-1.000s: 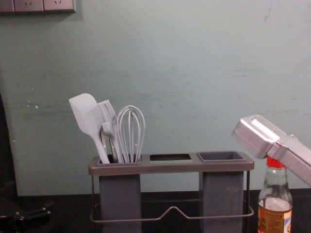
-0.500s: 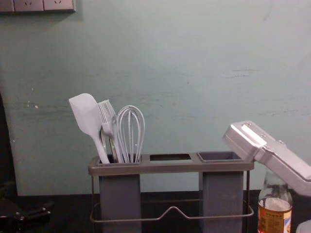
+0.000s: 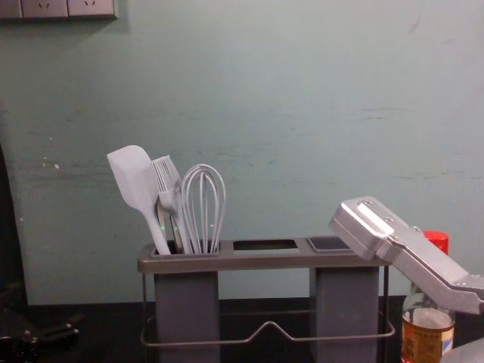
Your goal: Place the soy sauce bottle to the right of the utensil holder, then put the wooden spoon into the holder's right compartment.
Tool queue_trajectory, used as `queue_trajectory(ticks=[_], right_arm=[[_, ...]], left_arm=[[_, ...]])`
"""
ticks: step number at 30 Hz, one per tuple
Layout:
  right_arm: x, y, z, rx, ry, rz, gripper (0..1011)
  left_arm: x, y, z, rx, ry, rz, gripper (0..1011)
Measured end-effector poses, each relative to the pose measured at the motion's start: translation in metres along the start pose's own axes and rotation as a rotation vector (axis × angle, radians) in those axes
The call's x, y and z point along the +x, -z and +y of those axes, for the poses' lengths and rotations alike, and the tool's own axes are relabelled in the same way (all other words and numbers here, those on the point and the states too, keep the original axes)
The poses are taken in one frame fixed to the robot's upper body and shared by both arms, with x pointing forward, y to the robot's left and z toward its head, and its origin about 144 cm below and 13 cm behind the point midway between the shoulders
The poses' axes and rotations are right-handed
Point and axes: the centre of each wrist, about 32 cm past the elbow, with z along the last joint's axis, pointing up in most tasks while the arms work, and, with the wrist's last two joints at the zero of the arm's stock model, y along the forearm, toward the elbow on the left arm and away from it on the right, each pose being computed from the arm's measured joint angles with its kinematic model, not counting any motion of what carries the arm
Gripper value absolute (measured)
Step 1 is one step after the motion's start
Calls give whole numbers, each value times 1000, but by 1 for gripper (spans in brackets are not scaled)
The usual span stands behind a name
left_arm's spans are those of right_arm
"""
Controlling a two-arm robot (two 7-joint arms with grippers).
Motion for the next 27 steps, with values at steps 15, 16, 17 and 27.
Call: queue_trajectory(ticks=[15,16,17,27], right_arm=[[-1,-3,-3,15,2,-23,1002],[-1,-3,-3,15,2,-24,1002],[-1,-3,-3,15,2,-24,1002],[-7,-5,-4,19,-4,-37,1002]], left_arm=[[0,0,0,0,0,0,1005],[0,0,0,0,0,0,1005],[0,0,0,0,0,0,1005],[0,0,0,0,0,0,1005]])
